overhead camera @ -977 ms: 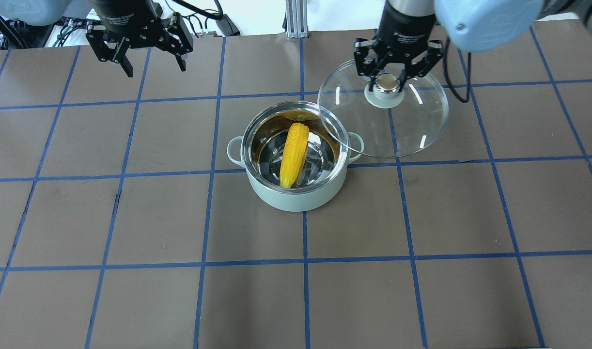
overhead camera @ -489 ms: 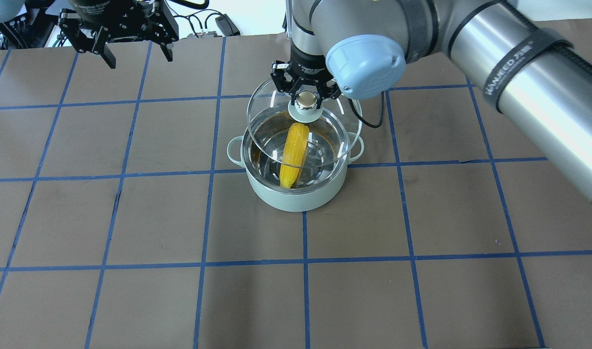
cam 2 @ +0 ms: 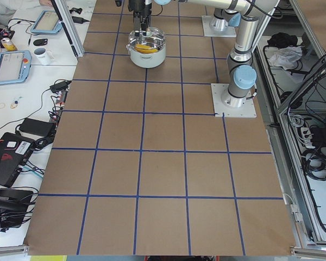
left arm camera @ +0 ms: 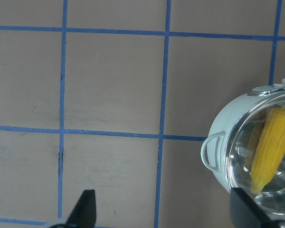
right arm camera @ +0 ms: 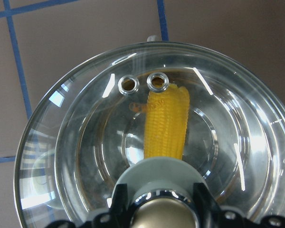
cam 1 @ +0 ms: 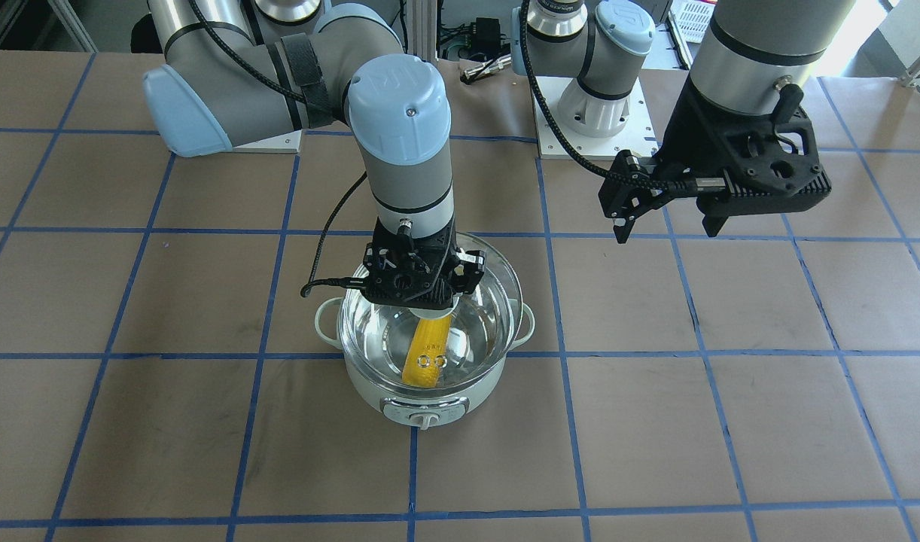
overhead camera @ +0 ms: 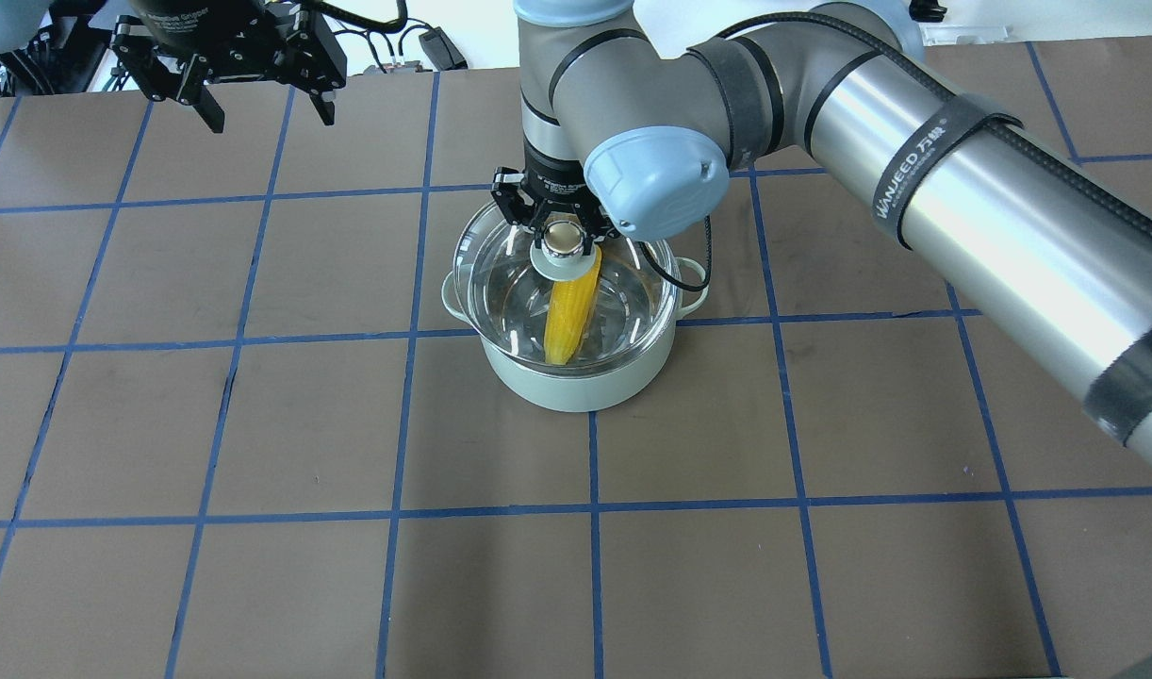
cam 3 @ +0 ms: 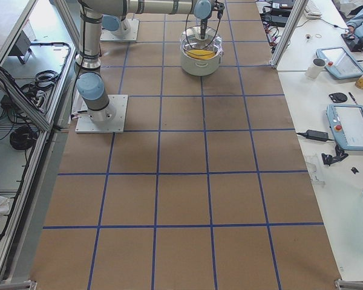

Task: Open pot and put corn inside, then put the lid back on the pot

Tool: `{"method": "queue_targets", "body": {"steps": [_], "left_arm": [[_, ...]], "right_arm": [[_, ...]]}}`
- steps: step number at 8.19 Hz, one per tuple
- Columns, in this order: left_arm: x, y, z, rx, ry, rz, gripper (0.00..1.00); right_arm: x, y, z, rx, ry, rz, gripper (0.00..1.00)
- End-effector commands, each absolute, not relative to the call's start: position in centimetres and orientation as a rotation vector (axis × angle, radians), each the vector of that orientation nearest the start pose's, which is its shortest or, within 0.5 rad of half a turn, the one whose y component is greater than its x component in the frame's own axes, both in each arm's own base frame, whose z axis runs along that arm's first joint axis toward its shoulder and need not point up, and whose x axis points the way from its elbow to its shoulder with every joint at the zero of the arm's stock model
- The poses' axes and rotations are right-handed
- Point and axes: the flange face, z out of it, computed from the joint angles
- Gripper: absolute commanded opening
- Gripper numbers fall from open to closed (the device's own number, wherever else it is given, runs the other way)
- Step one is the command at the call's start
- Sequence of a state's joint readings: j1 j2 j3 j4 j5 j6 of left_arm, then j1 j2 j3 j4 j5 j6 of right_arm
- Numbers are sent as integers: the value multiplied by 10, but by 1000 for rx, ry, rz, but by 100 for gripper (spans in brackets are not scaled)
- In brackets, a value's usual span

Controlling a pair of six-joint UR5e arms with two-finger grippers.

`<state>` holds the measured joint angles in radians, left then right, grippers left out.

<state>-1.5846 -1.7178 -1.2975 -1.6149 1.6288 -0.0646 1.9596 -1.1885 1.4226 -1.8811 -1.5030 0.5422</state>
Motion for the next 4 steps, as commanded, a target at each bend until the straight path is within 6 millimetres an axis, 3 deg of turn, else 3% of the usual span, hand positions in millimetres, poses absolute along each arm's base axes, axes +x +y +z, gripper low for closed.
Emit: {"method": "queue_targets", "body": {"steps": [1,4], "left_arm": [[-135,-553,533,180,3069,-118,100],[-135,-537,506,164,3071,-107,100]], "right_arm": [[373,-543,367,216,3054,-36,0],[375,-545,364,177,3050,-41,0]]}}
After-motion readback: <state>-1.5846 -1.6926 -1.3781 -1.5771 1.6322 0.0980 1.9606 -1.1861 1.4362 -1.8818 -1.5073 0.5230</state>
